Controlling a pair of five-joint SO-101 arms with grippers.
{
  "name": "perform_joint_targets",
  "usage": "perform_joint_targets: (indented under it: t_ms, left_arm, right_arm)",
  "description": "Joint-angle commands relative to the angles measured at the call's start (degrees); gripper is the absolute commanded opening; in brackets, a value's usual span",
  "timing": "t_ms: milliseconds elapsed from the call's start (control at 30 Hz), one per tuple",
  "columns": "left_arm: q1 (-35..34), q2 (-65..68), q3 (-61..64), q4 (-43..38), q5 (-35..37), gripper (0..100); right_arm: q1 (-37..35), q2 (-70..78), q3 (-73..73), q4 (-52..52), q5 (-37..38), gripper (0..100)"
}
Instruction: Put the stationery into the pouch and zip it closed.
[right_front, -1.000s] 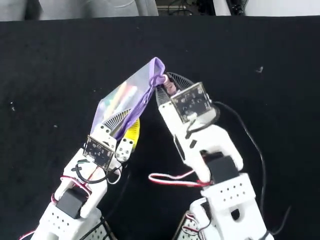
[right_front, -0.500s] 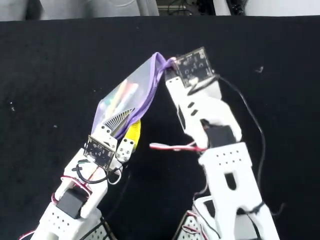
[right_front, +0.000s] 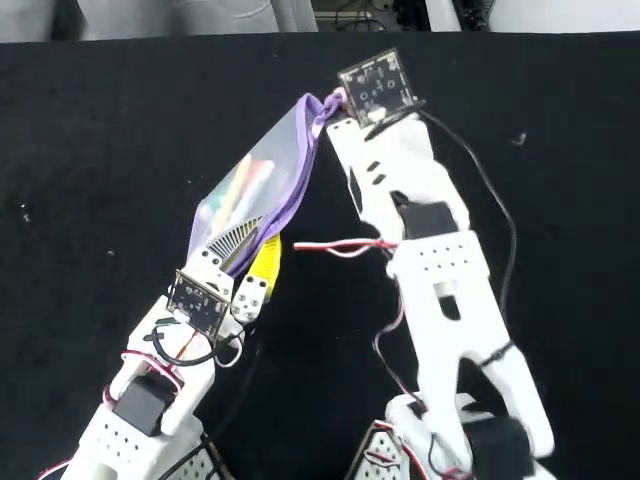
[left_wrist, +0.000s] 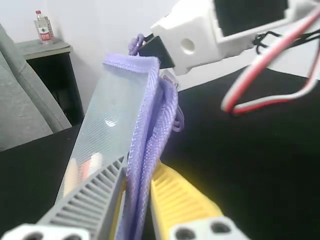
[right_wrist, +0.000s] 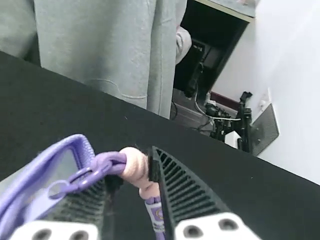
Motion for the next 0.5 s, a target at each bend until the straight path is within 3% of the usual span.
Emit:
perform_joint_targets:
  t_ms: [0, 467]
  left_arm:
    - [1.0, 1.0, 0.4, 1.0, -0.3, 3]
    - [1.0, 1.0, 0.5, 1.1, -0.4, 3]
  right_arm:
    - [7.2, 3.0, -10.1, -3.2, 0.4, 1.1]
    - [12.6, 15.2, -26.0, -1.0, 0.4, 1.1]
